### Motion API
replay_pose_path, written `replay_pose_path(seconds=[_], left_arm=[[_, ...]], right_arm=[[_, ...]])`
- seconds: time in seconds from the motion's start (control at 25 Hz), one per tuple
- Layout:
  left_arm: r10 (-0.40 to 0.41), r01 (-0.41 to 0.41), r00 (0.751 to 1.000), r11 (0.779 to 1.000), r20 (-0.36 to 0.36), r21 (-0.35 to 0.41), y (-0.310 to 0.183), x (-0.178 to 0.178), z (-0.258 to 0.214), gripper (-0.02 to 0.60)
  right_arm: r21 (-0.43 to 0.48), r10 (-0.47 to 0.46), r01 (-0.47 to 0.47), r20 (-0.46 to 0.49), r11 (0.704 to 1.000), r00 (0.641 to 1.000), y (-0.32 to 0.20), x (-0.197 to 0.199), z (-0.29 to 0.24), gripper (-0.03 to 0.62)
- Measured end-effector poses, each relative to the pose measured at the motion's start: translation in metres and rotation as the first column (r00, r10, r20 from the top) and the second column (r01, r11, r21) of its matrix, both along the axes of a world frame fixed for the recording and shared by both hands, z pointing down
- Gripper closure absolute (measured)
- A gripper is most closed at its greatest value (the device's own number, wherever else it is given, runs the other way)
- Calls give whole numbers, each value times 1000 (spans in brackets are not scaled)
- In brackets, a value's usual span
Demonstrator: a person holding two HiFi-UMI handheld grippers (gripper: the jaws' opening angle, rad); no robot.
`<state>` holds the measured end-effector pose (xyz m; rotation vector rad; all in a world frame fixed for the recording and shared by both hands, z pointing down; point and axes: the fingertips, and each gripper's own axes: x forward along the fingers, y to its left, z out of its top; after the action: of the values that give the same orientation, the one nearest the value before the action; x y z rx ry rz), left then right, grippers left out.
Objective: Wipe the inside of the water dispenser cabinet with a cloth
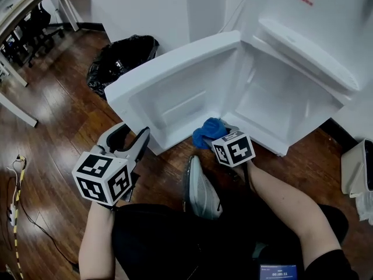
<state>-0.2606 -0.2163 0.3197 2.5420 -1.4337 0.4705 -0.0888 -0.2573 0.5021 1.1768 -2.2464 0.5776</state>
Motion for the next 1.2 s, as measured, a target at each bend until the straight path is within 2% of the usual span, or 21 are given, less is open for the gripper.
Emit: replay_pose_path(seconds=[0.12, 0.2, 0.28, 0.4, 0.52, 0.64, 0.68, 0.72, 0.8, 0.88, 1.0, 1.12, 1.2], left_arm=[[-11, 11, 1000, 1000, -6, -5, -1, -2, 0, 385], [-12, 12, 1000, 1000, -27, -16, 0, -3, 1, 385], [-12, 11, 999, 1000, -41, -21, 0, -3, 2, 385], [-12, 11, 999, 1000, -42, -23, 1, -3, 2, 385], [-18, 18, 999, 1000, -37, -20, 3, -6, 0, 385], [-33, 33, 999, 999, -32, -4, 2, -11, -4, 385], [-37, 38, 999, 999, -33, 1, 2, -12, -5, 387], [-42, 42, 999, 999, -35, 5, 2, -12, -7, 387], [-46, 46, 998, 999, -40, 12, 1, -12, -9, 387], [-47, 48, 998, 999, -44, 21, 0, -12, -12, 387], [-50, 52, 997, 998, -54, 30, 1, -13, -15, 388], [-51, 53, 997, 998, -61, 27, 2, -13, -15, 394], [-51, 53, 997, 998, -64, 27, 2, -12, -15, 402]], right_arm=[[-18, -13, 11, -70, 1000, 997, 12, 20, 6, 358], [10, 32, -31, -111, 999, 993, 2, 43, 0, 358], [68, 113, -106, -105, 992, 988, -22, 71, -25, 358], [208, 192, -175, -64, 962, 979, -50, 99, -96, 358], [373, 190, -172, -10, 912, 982, -49, 97, -181, 358], [546, 183, -197, 81, 814, 980, -38, 90, -265, 358], [575, 180, -212, 113, 791, 977, -36, 88, -283, 358], [582, 178, -227, 141, 781, 974, -35, 85, -292, 358], [568, 187, -252, 172, 783, 967, -38, 85, -284, 359], [544, 212, -258, 147, 799, 966, -44, 88, -251, 359], [470, 221, -224, 62, 854, 973, -49, 87, -177, 359], [371, 205, -164, -74, 914, 976, -50, 83, -103, 359], [308, 177, -119, -169, 944, 970, -51, 80, -65, 359]])
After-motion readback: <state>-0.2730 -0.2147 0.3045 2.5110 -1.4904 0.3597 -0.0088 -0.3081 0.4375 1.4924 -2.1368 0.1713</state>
